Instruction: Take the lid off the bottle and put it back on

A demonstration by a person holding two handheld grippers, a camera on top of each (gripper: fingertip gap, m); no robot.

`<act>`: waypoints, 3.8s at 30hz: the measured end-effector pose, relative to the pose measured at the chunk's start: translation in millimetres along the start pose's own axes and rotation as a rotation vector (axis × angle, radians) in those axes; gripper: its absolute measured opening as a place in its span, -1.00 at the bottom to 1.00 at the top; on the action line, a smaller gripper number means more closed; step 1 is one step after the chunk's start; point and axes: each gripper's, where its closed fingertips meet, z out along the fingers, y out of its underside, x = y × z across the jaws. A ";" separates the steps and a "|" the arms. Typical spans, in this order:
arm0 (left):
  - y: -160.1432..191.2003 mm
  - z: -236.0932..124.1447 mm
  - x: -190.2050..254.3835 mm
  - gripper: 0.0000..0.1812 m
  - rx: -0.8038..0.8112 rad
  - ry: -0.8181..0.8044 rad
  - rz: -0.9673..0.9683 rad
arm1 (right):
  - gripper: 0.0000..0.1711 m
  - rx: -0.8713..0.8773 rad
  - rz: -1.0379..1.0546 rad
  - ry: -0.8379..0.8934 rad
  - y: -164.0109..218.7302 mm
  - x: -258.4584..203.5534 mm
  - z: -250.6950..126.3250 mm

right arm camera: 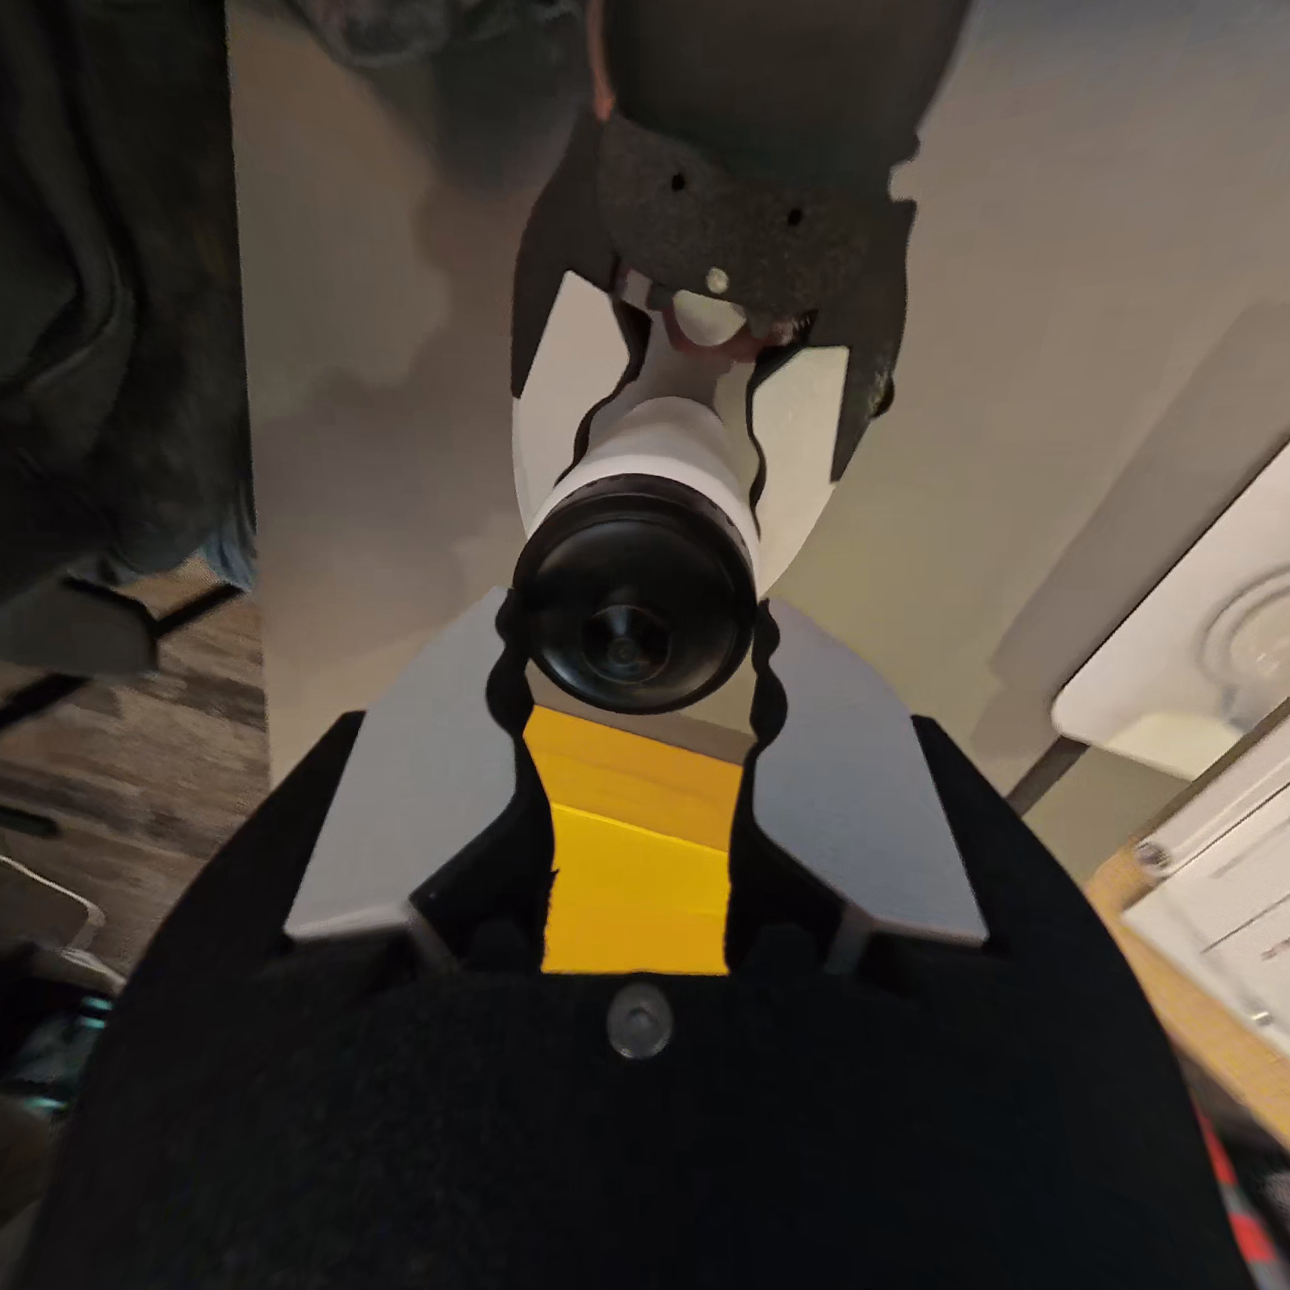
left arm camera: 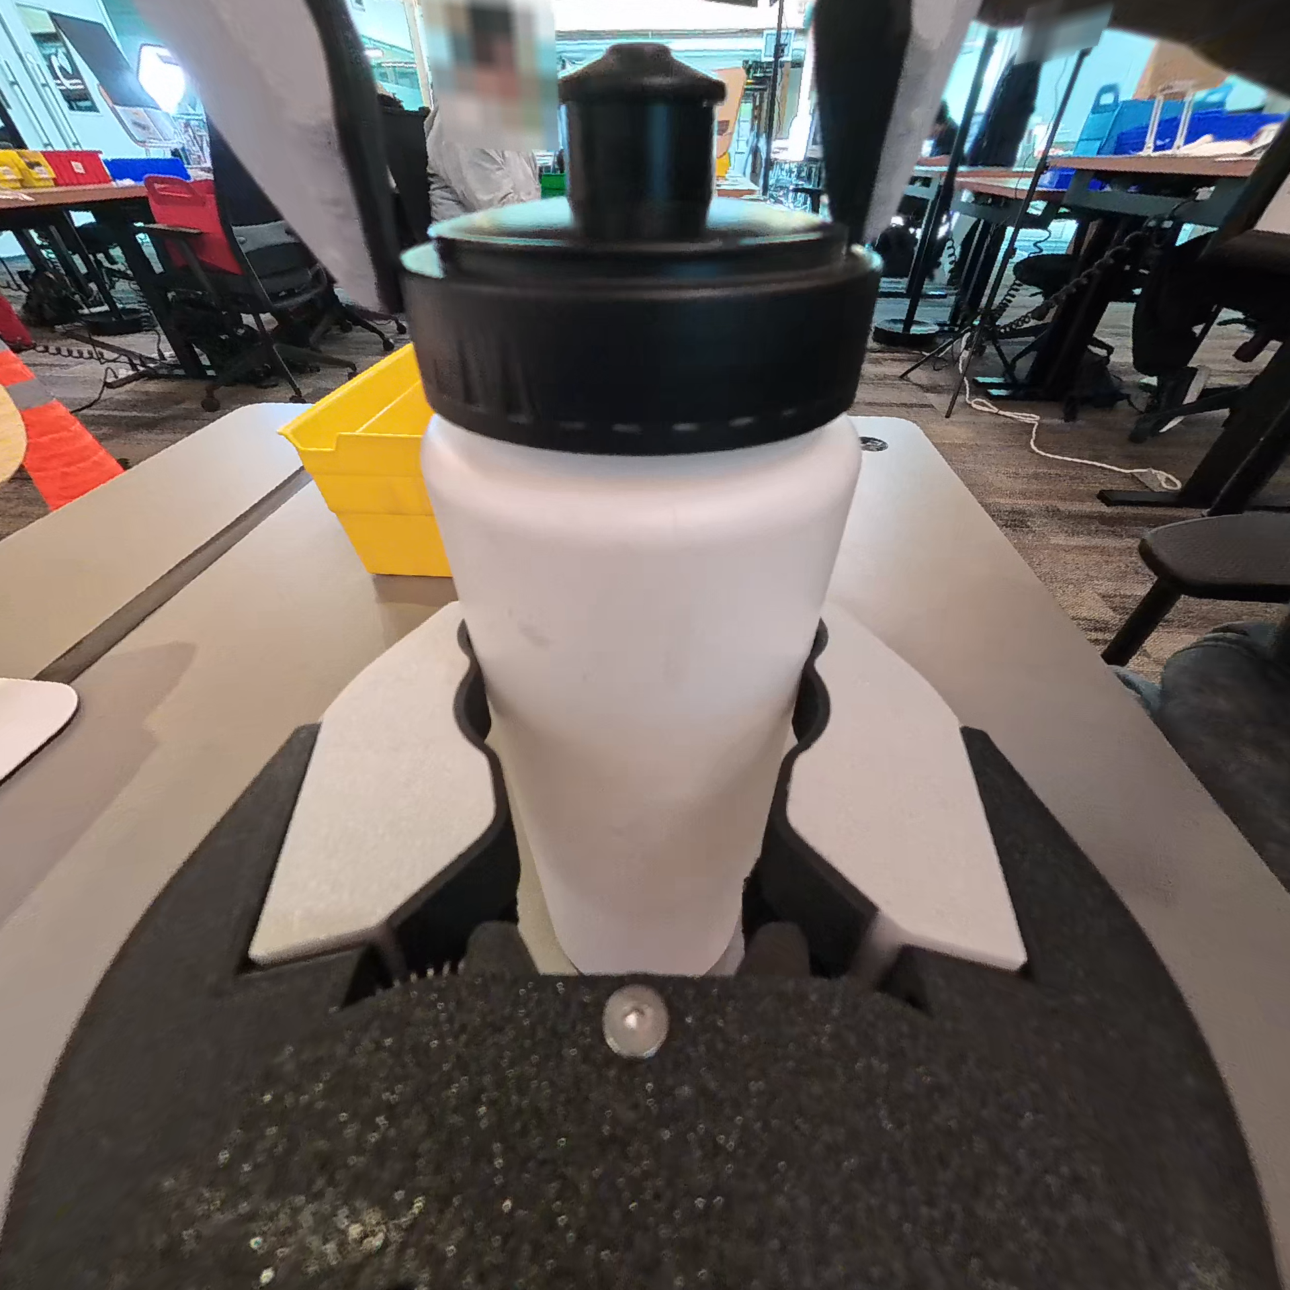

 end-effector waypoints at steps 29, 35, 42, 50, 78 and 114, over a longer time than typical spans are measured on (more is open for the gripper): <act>0.1 -0.1 0.7 -0.05 0.001 0.004 -0.002 | -0.12 -0.095 -0.232 0.212 2.5 -4.4 -11.6; 0.3 -1.0 2.9 -0.05 0.004 0.022 0.000 | -0.12 -0.044 -0.344 0.136 6.2 -0.5 -3.6; 0.7 -2.1 4.1 -0.05 -0.002 0.029 0.001 | -0.22 0.004 -0.431 0.048 2.5 1.0 3.2; 0.7 -2.4 2.6 -0.05 -0.004 0.017 -0.004 | -0.22 0.003 -0.147 0.058 3.1 0.6 3.9; 0.5 -1.3 1.4 -0.05 -0.005 0.003 -0.002 | -0.11 0.003 -0.239 0.118 -5.1 -14.7 -16.0; 1.4 -3.7 -1.3 -0.05 -0.019 -0.022 -0.002 | -0.16 0.025 0.643 0.078 1.8 -0.2 12.6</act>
